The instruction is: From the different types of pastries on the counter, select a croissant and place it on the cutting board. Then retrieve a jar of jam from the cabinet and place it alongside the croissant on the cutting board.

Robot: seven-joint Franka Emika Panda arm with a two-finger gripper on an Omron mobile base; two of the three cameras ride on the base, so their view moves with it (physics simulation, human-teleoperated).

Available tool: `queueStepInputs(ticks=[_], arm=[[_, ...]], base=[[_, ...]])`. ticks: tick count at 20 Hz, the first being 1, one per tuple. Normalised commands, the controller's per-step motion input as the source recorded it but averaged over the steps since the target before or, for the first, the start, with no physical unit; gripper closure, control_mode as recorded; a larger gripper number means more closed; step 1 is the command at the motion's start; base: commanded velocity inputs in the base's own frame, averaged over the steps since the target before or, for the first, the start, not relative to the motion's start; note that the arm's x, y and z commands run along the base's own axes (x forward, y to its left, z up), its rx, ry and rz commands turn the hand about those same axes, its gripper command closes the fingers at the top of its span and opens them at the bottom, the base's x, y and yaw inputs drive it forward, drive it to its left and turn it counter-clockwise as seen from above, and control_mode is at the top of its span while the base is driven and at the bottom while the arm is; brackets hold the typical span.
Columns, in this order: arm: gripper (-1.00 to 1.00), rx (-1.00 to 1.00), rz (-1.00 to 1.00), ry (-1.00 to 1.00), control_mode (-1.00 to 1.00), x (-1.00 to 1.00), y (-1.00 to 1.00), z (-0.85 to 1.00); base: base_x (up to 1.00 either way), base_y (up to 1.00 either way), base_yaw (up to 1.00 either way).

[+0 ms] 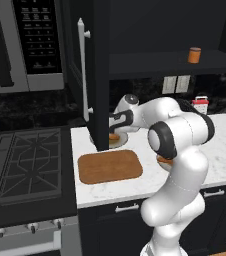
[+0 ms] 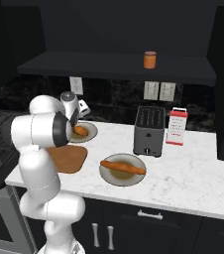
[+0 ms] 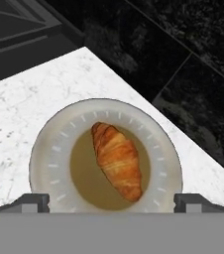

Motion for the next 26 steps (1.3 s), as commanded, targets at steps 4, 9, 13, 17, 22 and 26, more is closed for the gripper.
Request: queueStepInputs(ticks=[4, 9, 13, 17, 22, 26], arm=[[-1.00, 0.00, 0.00, -0.01, -1.00, 0.22, 0.01, -0.06], [-1.00, 0.00, 0.00, 0.03, -1.00, 0.25, 0.01, -0.01], [-1.00, 0.00, 0.00, 0.12, -1.00, 0.34, 0.03, -0.12], [-1.00, 0.00, 0.00, 0.09, -1.00, 0.27, 0.03, -0.28], [-1.00, -0.02, 0.00, 0.01, -1.00, 0.34, 0.00, -0.31], [-1.00, -0.01, 0.00, 0.05, -1.00, 0.24, 0.05, -0.39]], base=[[0.00, 0.00, 0.00], [0.00, 0.00, 0.00], [0.00, 0.00, 0.00], [0.00, 0.00, 0.00], [0.00, 0.00, 0.00], [0.00, 0.00, 0.00]])
